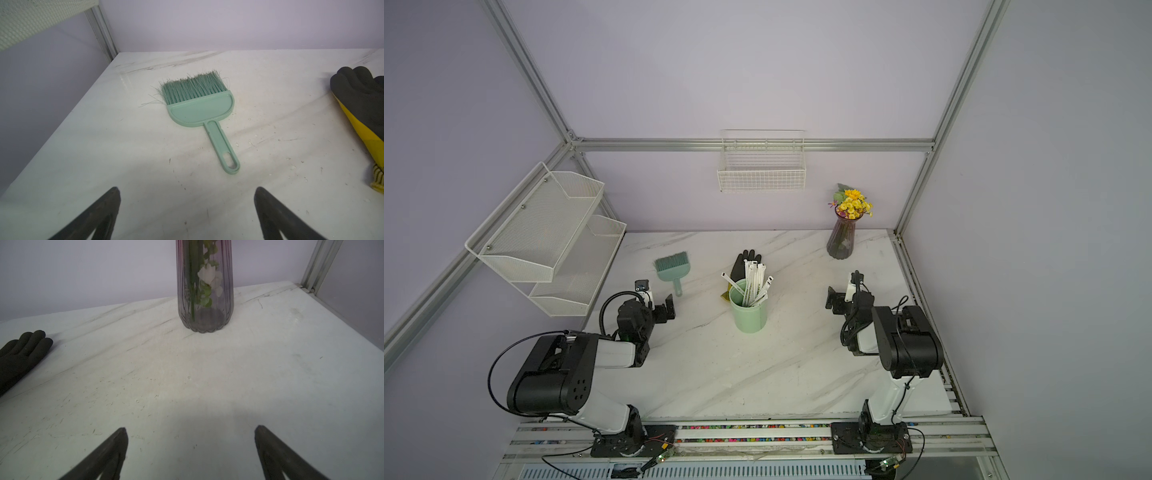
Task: Take the straws out of the storage container
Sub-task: Adjust the straw in the container.
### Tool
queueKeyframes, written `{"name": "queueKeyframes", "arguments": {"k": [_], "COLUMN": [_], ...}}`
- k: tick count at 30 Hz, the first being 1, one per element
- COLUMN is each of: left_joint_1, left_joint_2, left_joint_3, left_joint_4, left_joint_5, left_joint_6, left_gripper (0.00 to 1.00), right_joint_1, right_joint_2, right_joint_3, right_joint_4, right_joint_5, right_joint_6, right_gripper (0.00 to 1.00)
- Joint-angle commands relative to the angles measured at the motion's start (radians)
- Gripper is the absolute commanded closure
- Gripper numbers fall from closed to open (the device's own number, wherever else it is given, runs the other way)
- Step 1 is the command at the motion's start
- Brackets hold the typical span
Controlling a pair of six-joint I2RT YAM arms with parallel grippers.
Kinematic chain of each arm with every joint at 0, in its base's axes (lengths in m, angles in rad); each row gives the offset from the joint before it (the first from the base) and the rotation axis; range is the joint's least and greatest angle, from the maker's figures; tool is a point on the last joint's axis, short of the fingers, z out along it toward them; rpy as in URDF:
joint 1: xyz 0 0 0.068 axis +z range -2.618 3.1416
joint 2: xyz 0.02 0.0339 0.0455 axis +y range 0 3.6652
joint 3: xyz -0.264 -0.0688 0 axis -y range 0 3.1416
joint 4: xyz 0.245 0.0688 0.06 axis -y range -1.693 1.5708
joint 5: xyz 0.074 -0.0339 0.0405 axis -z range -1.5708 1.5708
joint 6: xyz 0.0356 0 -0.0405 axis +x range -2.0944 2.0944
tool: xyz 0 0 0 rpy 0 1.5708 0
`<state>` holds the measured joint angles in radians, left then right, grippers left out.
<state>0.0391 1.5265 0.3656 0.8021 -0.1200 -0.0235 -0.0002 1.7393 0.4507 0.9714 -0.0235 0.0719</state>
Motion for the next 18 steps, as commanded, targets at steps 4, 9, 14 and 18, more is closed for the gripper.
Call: {"name": "queueKeyframes", "arguments": {"k": [4, 9, 14, 18], "left_joint_1": [0.005, 0.007, 0.007, -0.074], "left_joint_2": [-0.245, -0.325, -0.384, -0.390], "left_joint_3": [0.252, 0.468, 0.461, 0.423], "left_joint_4": [-0.518, -1.000, -1.026, -0.945], "left_joint_5": [-0.264, -0.323, -0.034, 0.099], "left_joint_6": [-0.232, -0.540, -0.582, -0.533], "left_gripper": [0.00, 0.00, 0.00, 0.00], "right_joint_1": [-0.007, -0.006, -0.007, -0.006], "right_joint_2": [-0.274, -0.523, -0.636, -0.582], "right_joint_3": [0.060, 0.131, 0.224, 0.349], "right_joint_4": [-0.255, -0.624, -0.897, -1.134], "right_joint_5": [0.126, 0.384, 0.155, 0.004], "right_joint_6": [0.110, 0.393, 0.317, 0.296], "right_gripper": [0.03, 0.03, 0.03, 0.03]}}
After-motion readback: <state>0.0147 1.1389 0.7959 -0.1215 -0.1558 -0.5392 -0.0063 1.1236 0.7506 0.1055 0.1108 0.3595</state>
